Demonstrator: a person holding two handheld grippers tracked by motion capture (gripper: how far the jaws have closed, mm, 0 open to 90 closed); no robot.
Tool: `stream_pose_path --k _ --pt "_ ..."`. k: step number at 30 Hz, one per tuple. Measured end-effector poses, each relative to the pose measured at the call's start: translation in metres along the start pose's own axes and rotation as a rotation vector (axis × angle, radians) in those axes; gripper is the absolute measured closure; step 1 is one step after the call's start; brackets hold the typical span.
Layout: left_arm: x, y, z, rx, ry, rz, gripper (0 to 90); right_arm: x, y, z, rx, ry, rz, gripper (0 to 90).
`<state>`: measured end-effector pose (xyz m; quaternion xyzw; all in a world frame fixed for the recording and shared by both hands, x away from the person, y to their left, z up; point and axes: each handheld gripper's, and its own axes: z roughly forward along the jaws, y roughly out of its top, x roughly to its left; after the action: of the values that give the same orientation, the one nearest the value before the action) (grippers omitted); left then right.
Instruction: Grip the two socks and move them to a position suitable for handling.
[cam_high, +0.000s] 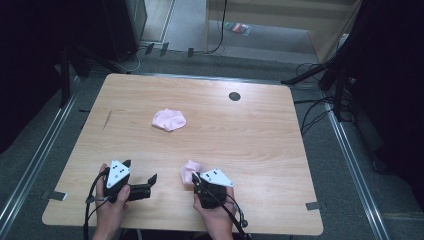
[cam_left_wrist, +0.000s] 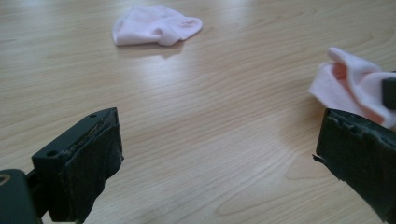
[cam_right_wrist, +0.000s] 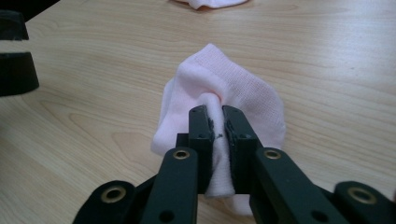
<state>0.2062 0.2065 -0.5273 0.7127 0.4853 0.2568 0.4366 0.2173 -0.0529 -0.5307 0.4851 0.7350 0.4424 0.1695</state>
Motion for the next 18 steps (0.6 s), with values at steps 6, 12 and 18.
stream_pose_path --k 6,12,18 --pt "-0.001 -0.001 0.001 0.005 -0.005 0.000 0.3 -0.006 0.007 -0.003 -0.014 0.060 0.051 50.6" --pt "0.002 -0.003 0.002 0.008 -0.011 -0.011 0.3 -0.035 0.022 -0.007 -0.007 0.039 0.005 61.1" --pt "-0.001 -0.004 0.004 0.020 -0.021 -0.003 0.3 -0.049 0.010 0.012 0.055 0.024 -0.046 53.7"
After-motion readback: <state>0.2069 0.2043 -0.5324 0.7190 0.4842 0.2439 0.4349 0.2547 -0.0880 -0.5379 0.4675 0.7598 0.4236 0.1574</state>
